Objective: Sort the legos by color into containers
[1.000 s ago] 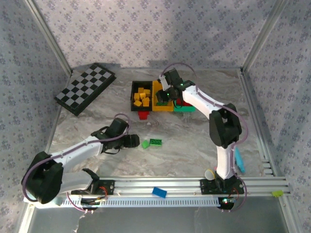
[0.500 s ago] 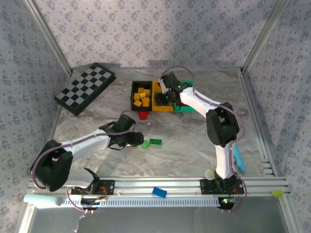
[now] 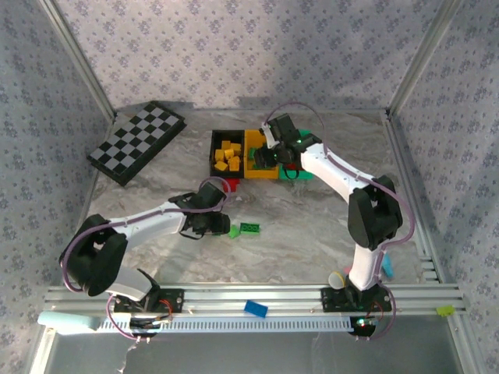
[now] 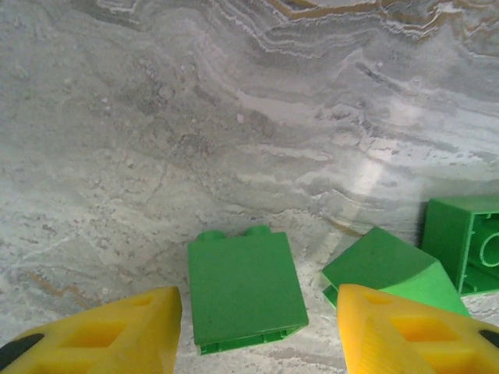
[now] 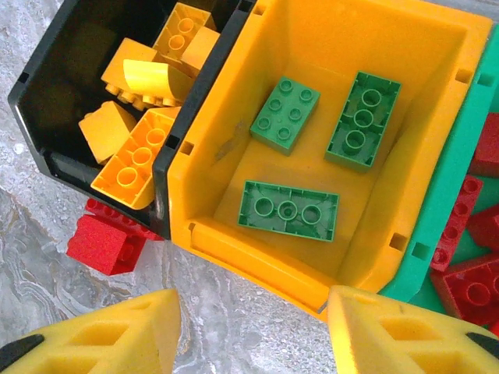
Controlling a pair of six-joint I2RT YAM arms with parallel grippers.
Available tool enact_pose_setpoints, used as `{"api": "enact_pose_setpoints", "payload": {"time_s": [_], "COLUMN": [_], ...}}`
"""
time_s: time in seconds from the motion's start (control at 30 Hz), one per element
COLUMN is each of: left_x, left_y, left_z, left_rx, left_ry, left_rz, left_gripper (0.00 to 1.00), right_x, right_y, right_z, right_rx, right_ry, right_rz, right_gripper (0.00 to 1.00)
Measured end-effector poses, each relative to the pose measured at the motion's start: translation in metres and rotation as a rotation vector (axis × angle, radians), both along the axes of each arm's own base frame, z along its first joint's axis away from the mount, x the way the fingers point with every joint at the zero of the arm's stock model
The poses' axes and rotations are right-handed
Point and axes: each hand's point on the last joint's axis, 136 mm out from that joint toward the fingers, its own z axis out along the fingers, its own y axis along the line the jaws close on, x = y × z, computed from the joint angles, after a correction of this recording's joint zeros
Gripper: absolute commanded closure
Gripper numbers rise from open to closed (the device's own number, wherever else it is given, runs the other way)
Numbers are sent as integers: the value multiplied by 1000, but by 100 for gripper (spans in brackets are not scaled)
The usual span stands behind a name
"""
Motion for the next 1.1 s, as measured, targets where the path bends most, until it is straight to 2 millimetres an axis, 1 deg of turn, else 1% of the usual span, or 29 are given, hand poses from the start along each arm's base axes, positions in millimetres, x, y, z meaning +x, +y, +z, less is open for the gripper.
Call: {"api": "enact_pose_setpoints", "payload": {"time_s": [0.1,0.17,0.3,0.4,0.57,0.67,0.77,0.87,0.93,1.0,1.03,1.1], "left_x": [-2,-1,0,1,2,7,25,54,78,103,118,144], "left_y": [3,5,6,5,4,0,-14,-36,-53,-68,-76,-86], "left_z": [-1,-2,-2,0,1,11,36,70,92,106,112,117], "left_rx": [12,22,27,24,26,23,3,-29,-49,-61,-67,-75], "left_ry": [5,3,-4,-10,-14,-25,-77,-162,-215,-253,-271,-293], "left_rz": [3,7,8,2,-7,-17,-41,-69,-88,-100,-104,-102], "left_gripper": [53,55,66,72,73,73,73,73,72,72,72,72], "right_x": [-2,-2,-1,-2,-6,-10,-16,-24,-32,-39,-43,-52], "right_y": [-4,-6,-7,-9,-17,-23,-29,-34,-39,-44,-47,-53], "right_z": [-6,-8,-7,-4,0,0,0,1,1,1,0,-3], "right_rx": [-11,-15,-14,-14,-13,-13,-14,-14,-16,-17,-18,-21], "right_ry": [10,16,12,6,2,2,4,4,7,9,12,21], "right_rz": [-7,-10,-13,-17,-27,-35,-40,-42,-44,-46,-49,-55], "right_gripper": [46,46,46,46,46,46,46,46,46,46,46,46]}}
